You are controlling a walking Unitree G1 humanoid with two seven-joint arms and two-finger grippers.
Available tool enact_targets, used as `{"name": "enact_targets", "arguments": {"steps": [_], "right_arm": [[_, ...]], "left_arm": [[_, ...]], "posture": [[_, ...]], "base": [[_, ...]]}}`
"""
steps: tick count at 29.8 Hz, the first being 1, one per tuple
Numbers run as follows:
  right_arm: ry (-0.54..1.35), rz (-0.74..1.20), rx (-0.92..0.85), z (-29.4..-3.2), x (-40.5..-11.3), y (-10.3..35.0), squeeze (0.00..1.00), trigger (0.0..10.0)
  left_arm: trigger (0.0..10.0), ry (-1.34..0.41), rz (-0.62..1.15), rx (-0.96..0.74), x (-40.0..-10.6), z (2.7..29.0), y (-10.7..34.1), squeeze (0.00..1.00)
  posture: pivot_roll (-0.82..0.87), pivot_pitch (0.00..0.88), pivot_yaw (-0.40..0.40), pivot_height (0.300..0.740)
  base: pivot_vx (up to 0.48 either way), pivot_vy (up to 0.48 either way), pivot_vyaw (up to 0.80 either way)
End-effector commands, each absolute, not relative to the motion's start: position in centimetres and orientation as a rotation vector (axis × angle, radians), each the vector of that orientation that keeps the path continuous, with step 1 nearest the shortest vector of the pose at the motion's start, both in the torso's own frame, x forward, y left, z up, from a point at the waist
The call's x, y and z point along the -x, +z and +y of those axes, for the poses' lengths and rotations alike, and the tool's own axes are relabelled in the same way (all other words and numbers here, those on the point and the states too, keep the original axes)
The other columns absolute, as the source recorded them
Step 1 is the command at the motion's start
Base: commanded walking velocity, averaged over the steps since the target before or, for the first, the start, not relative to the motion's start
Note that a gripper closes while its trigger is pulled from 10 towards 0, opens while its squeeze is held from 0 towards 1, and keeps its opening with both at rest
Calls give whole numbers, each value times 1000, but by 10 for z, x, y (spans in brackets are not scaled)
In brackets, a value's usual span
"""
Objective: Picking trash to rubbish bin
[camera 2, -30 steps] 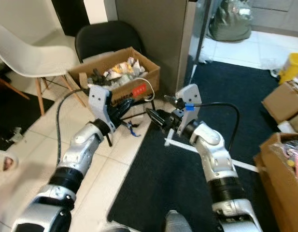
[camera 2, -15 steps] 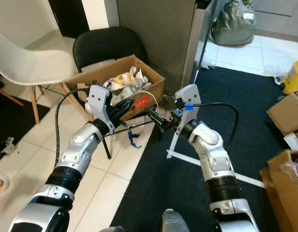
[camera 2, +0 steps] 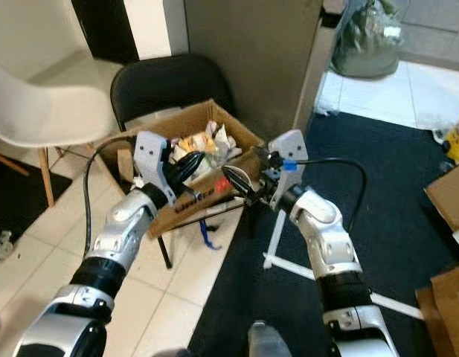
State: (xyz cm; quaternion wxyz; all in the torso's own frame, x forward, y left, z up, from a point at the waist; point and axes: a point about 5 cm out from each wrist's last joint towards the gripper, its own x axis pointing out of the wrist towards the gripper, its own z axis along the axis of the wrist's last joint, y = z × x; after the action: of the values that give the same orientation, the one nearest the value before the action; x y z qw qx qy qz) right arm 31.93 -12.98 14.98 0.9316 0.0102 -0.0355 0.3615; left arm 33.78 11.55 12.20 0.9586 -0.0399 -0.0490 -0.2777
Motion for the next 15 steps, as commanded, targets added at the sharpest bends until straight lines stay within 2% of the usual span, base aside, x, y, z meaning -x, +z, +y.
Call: {"name": "enact_targets", "arguments": {"steps": [1, 8, 15], "right_arm": [[728, -51, -13, -134, -319, 147, 0, 10000], [727, -55, -14, -134, -319, 148, 0, 10000], [723, -68, -27, -135, -319, 149, 0, 10000]], "left_arm": [[10000, -579, -98, 71, -338, 112, 124, 0], [10000, -579, -96, 72, -339, 112, 123, 0], [10000, -573, -93, 72, -339, 112, 124, 0]], "posture": [[-91, 0, 26, 740], [-91, 0, 26, 740], [-89, 0, 26, 740]], "base": [[480, 0, -800], [480, 0, -800], [480, 0, 0]]}}
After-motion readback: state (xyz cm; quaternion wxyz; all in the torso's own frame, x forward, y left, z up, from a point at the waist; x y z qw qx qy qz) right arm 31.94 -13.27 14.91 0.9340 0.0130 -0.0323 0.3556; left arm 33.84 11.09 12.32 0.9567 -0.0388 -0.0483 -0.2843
